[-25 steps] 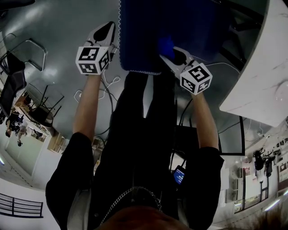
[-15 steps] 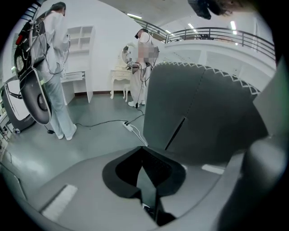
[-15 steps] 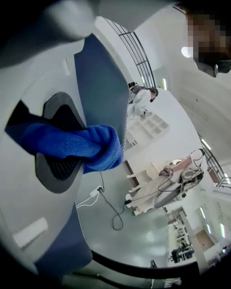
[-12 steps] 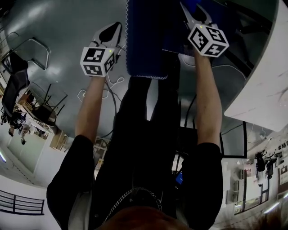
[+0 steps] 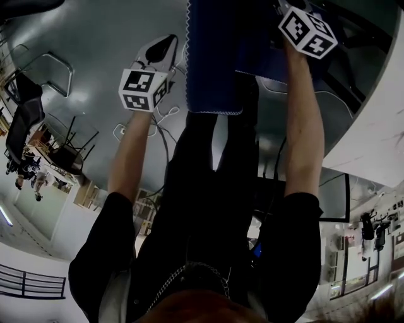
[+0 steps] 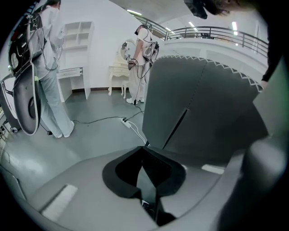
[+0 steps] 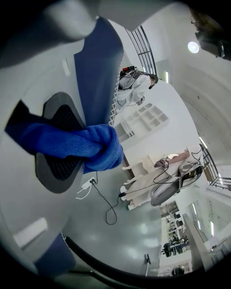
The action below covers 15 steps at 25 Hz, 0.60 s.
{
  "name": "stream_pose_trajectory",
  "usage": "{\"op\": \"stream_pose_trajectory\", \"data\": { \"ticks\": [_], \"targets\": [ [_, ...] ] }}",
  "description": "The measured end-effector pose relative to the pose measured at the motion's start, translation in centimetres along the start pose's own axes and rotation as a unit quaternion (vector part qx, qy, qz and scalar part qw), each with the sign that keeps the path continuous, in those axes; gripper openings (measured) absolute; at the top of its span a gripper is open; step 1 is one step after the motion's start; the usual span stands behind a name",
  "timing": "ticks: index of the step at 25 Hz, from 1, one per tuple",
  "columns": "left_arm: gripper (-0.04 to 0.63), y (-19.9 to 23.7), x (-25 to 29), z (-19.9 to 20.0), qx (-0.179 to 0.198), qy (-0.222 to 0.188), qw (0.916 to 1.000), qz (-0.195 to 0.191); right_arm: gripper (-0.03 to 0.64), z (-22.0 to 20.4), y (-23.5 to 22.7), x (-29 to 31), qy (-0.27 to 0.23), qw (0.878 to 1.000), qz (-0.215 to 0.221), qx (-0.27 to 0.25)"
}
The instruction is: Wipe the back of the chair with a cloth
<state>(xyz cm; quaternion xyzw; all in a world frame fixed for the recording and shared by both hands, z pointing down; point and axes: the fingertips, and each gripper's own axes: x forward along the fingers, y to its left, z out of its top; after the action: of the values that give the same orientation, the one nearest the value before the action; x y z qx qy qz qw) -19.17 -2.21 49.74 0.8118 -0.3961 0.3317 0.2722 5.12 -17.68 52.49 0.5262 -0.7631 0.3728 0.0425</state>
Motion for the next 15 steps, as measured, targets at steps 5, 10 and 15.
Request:
{"op": "stream_pose_trajectory", "data": {
  "ticks": [5, 10, 15],
  "targets": [
    [0.009, 0.4, 0.4, -0.2, 0.001, -0.001, 1.0, 0.0, 0.144, -0.5, -0.2, 1.1, 0.009, 1.0, 0.008, -0.007],
    [0.009, 0.3, 0.7, -0.2, 0.0, -0.002, 1.0, 0.001, 0.144, -2.2, 0.4, 1.3, 0.032, 0.999, 0.037, 0.0],
    [0.009, 0.1, 0.7, -0.3, 0.002, -0.005, 1.0, 0.001, 0.144, -4.3, 1.8, 1.2, 0.053, 0.997, 0.059, -0.008]
  ]
}}
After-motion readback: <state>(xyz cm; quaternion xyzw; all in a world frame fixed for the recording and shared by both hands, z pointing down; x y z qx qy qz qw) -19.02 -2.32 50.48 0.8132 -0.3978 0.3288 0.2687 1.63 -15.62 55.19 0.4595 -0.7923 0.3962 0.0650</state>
